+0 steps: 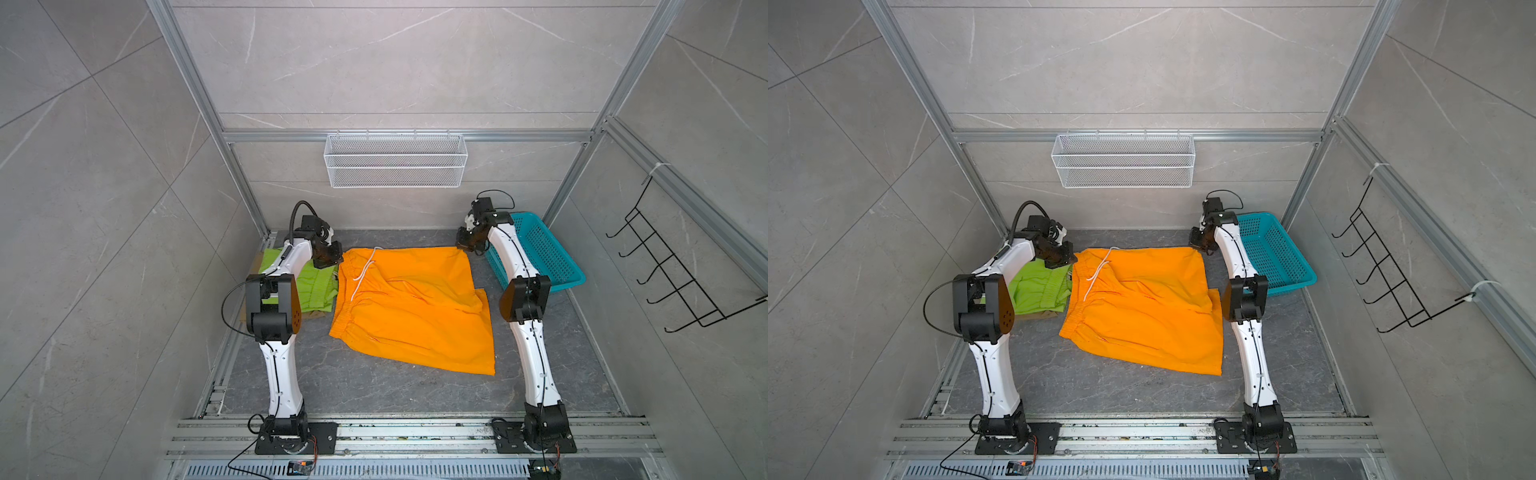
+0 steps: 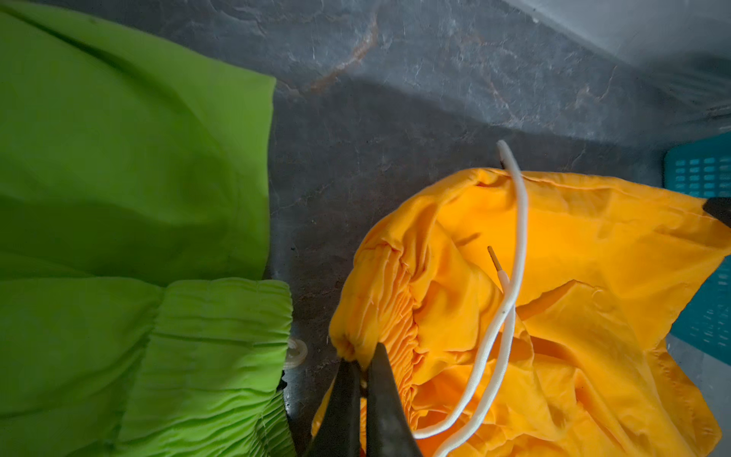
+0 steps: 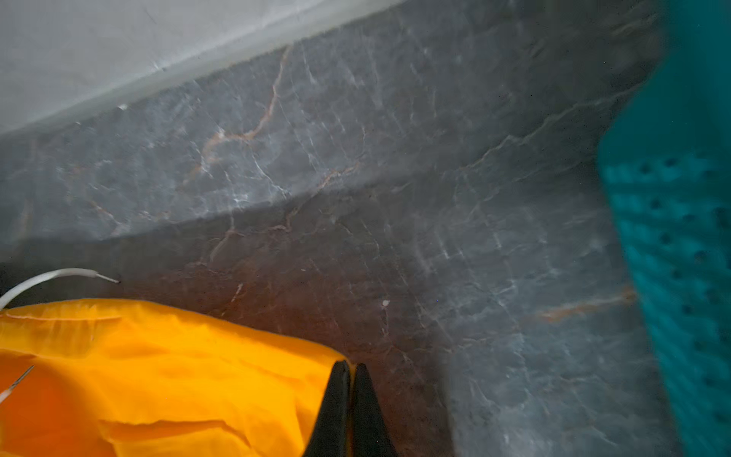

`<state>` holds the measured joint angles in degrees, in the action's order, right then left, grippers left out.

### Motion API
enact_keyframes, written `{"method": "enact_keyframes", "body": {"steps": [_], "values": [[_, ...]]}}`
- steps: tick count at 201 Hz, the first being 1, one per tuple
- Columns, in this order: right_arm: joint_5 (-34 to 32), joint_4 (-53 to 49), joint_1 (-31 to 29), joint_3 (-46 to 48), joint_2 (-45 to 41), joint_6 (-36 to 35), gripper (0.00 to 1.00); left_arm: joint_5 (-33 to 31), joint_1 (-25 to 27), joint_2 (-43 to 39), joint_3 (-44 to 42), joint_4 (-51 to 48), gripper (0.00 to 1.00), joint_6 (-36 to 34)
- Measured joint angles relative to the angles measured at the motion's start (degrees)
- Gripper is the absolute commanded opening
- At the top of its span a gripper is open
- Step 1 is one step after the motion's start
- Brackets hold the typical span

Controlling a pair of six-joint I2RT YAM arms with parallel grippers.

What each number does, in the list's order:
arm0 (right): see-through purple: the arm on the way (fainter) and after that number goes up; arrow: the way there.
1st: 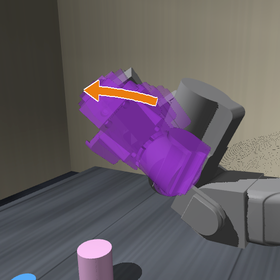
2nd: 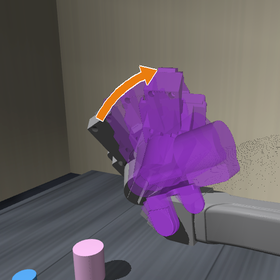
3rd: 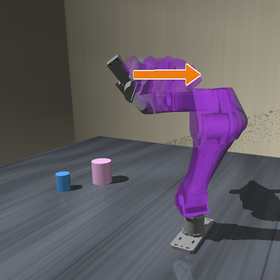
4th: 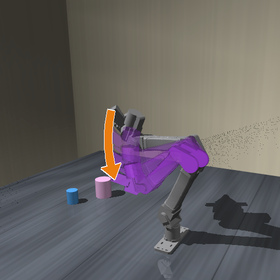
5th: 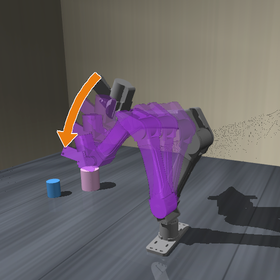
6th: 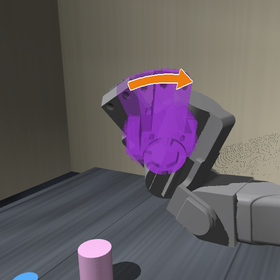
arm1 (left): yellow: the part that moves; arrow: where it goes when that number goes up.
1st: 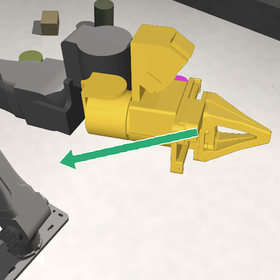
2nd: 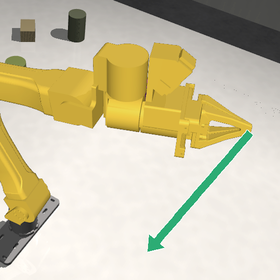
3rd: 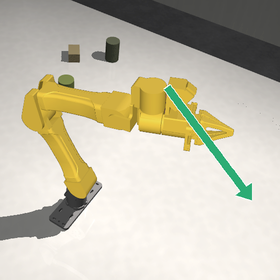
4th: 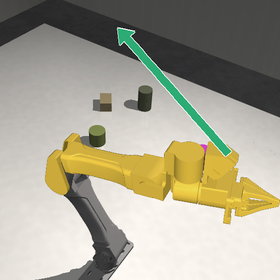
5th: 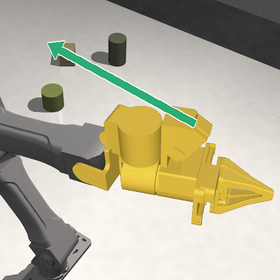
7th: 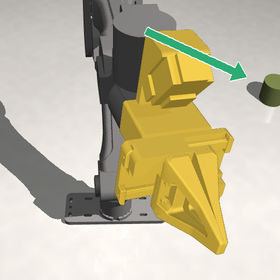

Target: Fold and stack the shorts

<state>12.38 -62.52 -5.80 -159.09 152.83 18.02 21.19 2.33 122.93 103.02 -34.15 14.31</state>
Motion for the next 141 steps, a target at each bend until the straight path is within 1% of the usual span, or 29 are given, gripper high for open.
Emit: {"method": "enact_keyframes", "body": {"steps": [31,57,108,141], "values": [[4.2,0.5,3.6,-5.0,-2.6,2.1,0.00,3.2,-1.5,0.0,-0.1,3.4,0.00,3.8],[9.0,3.3,5.4,-5.6,-6.0,3.9,0.00,5.8,-1.1,0.0,-0.1,7.0,0.00,6.3],[16.5,12.2,6.1,-5.6,-10.0,6.9,0.00,8.0,-1.0,0.0,-0.1,11.6,0.00,10.1],[19.3,11.2,6.2,-5.6,-10.8,6.4,0.00,9.0,-1.4,-0.3,-0.9,13.4,0.00,11.3]]}}
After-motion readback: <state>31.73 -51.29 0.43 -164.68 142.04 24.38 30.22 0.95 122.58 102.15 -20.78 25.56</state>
